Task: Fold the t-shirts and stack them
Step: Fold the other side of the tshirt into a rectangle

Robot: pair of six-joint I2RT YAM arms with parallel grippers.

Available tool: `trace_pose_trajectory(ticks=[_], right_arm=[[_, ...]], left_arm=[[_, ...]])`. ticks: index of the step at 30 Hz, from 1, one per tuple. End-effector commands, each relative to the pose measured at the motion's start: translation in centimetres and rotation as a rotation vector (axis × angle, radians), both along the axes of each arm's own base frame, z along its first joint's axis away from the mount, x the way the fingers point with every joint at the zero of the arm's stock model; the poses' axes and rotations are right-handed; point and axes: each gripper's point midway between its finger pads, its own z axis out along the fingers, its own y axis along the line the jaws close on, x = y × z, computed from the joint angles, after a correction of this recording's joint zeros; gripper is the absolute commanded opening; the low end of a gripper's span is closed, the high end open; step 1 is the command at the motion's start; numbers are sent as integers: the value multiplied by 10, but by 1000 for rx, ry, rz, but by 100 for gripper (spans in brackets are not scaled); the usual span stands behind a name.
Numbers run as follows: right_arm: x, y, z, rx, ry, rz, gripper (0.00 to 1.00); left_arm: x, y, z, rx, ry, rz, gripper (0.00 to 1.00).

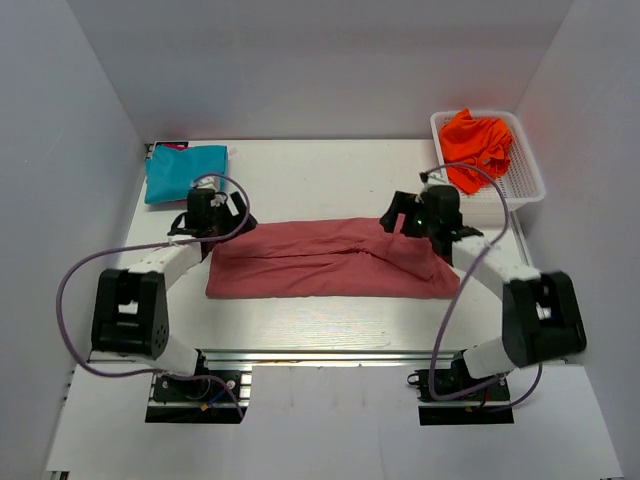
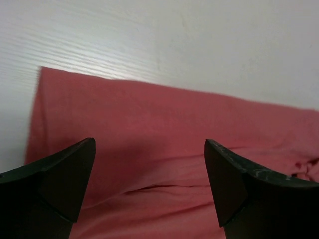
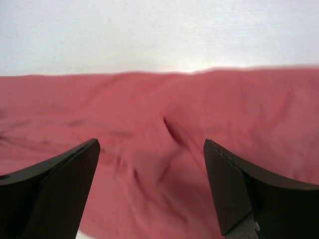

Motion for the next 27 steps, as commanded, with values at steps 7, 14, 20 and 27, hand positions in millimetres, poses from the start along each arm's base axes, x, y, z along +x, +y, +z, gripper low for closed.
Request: trace_pose_trajectory(ticks=[7, 14, 20, 27], right_arm=[[48, 32, -51, -251, 200, 51, 68], [45, 32, -67, -344, 233, 16, 31], [24, 28, -57, -352, 237, -8, 0], [-17, 41, -38, -236, 227, 36, 0]], left_arm=[[-19, -42, -41, -61, 111, -220, 100], [-42, -31, -68, -32, 202, -175, 100], [-44, -25, -68, -9, 203, -150, 100], [-51, -24, -74, -14, 223, -143, 100]])
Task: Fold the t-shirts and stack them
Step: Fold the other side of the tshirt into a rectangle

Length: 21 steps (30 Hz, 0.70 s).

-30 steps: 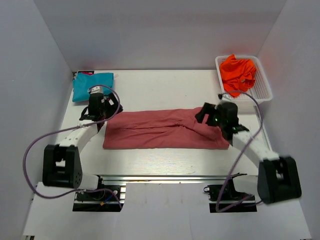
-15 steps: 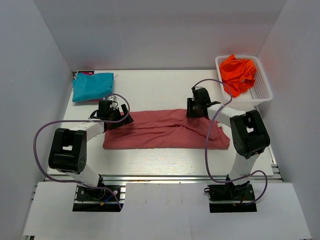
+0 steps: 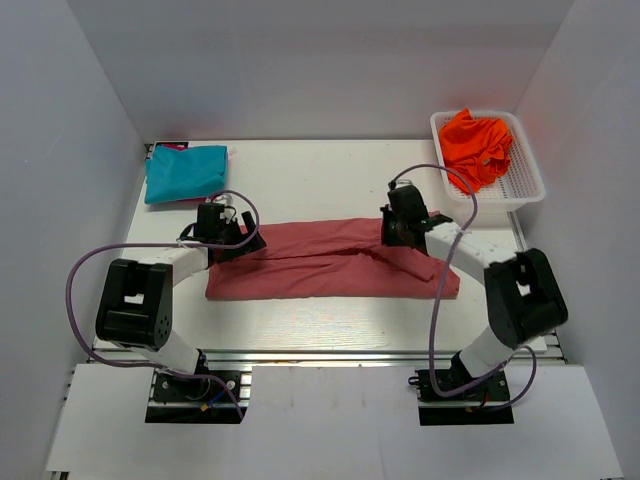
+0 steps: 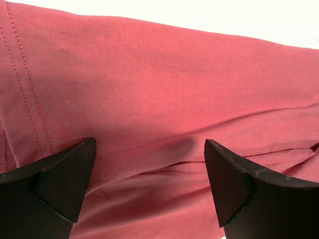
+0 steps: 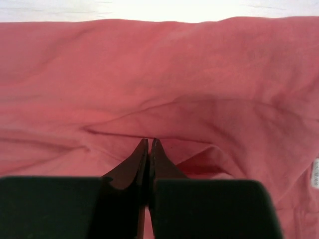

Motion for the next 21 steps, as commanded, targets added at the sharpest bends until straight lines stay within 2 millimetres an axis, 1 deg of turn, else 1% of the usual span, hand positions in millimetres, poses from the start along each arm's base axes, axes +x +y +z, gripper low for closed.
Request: trace_pose_trajectory(ticks=[1, 2, 3, 4, 5, 6, 7, 8, 9, 10, 11, 12, 13, 14, 15, 16, 17, 18, 19, 21], right_arm=[[-29, 7, 10, 85, 5, 12, 0], [-37, 20, 12, 155, 23, 42, 0], [-43, 23, 13, 180, 30, 53, 0], [-64, 26, 8, 225, 55, 87, 0], [-69, 30, 10, 252, 52, 104, 2], [-89, 30, 1, 292, 99, 103, 2], [-95, 32, 2, 310, 101, 109, 3], [-99, 33, 9, 337, 88, 113, 8], [-102, 34, 12, 355, 81, 117, 20], [-117, 32, 8, 374, 98, 127, 49], [-120, 31, 19, 396, 64, 137, 59], [-122, 32, 19, 401, 69, 145, 72], [-124, 32, 25, 401, 41, 179, 90], [-124, 32, 28, 400, 27, 186, 90], [-122, 31, 40, 409, -11, 194, 90], [-120, 31, 43, 398, -33, 213, 90], [-116, 30, 46, 391, -51, 205, 90], [-110, 31, 53, 392, -77, 203, 90], [-103, 27, 56, 374, -102, 180, 90], [-92, 24, 53, 349, -104, 138, 90]], left_arm=[[-14, 5, -6, 18, 35, 15, 100], [-13, 7, -6, 26, 34, 22, 100], [-12, 8, -3, 26, 25, 36, 100], [-14, 9, -4, 28, 34, 36, 100], [-17, 9, -7, 29, 43, 36, 100], [-15, 11, -4, 38, 31, 45, 100], [-17, 14, -6, 49, 41, 53, 100], [-16, 13, -2, 47, 30, 53, 100], [-17, 16, -3, 58, 37, 62, 100], [-17, 18, -4, 67, 36, 70, 100], [-15, 20, 0, 74, 22, 79, 100], [-18, 22, -2, 84, 35, 84, 100], [-17, 22, 1, 82, 24, 85, 100], [-16, 27, 1, 90, 24, 101, 100], [-18, 27, 0, 91, 33, 101, 100], [-17, 29, 3, 96, 23, 107, 100], [-17, 29, 3, 96, 23, 107, 100], [-19, 29, 1, 98, 33, 107, 100], [-19, 29, 1, 98, 33, 107, 100], [-18, 30, 3, 106, 35, 113, 100]])
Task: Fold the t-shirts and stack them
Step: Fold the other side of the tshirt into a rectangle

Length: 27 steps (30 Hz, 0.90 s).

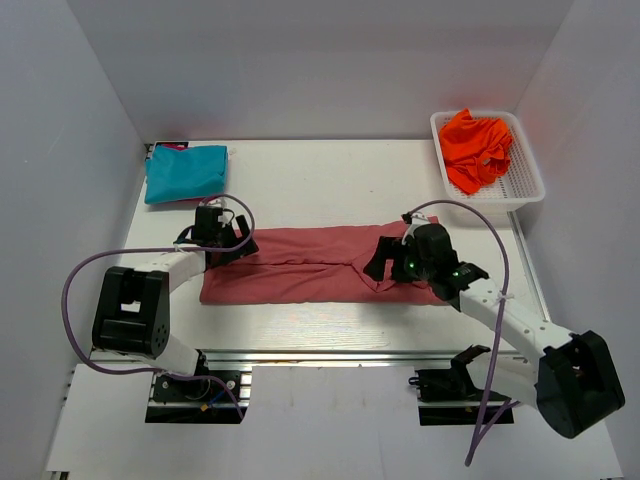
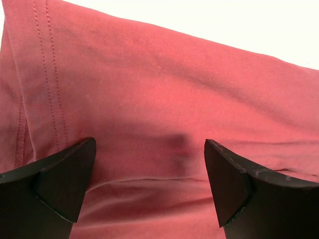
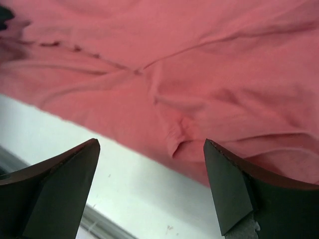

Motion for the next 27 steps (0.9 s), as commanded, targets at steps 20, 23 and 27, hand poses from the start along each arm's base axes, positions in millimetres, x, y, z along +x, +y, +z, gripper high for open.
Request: trace_pose_trajectory(ticks=[20, 23, 27], right_arm=[[-24, -4, -50, -50, 227, 15, 90], [-28, -16, -52, -85, 222, -24, 90], [-9, -27, -40, -110, 142, -116, 90]], left_arm=[[-14, 24, 2, 83, 46, 77, 100], [-11, 24, 5, 82, 37, 77, 100], [-10, 24, 7, 82, 36, 77, 100]])
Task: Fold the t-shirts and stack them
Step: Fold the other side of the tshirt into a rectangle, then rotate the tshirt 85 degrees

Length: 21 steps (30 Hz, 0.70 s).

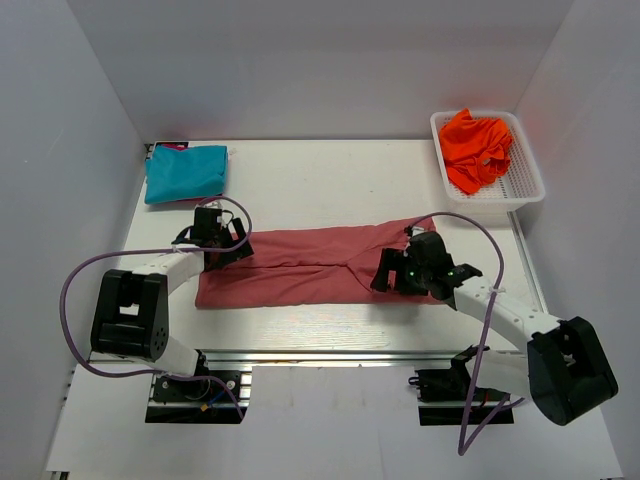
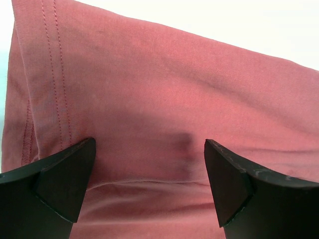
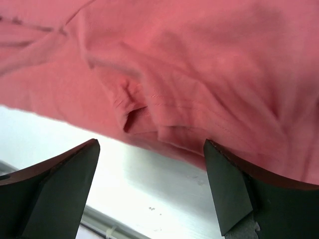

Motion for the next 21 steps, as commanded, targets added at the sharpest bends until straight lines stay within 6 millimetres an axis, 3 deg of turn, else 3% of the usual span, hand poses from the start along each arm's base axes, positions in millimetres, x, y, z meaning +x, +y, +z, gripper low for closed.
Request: trace_pose_trajectory(ticks=[1, 3, 6, 9, 11, 15, 17, 20, 21], right_arm=[[19, -7, 14, -29, -72, -78, 90], [33, -14, 22, -55, -110, -137, 90], [47, -3, 43, -3, -178, -123, 90], [60, 8, 51, 36, -213, -106, 90], [63, 12, 43, 31, -186, -103, 90], [74, 14, 9, -42, -57, -136, 90], [78, 1, -5, -93, 0, -213, 90], [87, -7, -29, -105, 100, -281, 90], [99, -5, -31, -96, 109, -294, 90]], left_arm=[[0, 7, 11, 20, -6, 25, 100], [-1, 9, 12, 30, 4, 32, 100], [-5, 12, 13, 39, 15, 37, 100], [-8, 12, 12, 33, 17, 44, 100], [-10, 12, 12, 33, 17, 44, 100], [-27, 6, 4, 11, 90, 50, 100], [-37, 1, -1, -33, 121, 73, 100], [-60, -2, -9, -65, 187, 97, 100], [-72, -4, -13, -83, 225, 95, 100]])
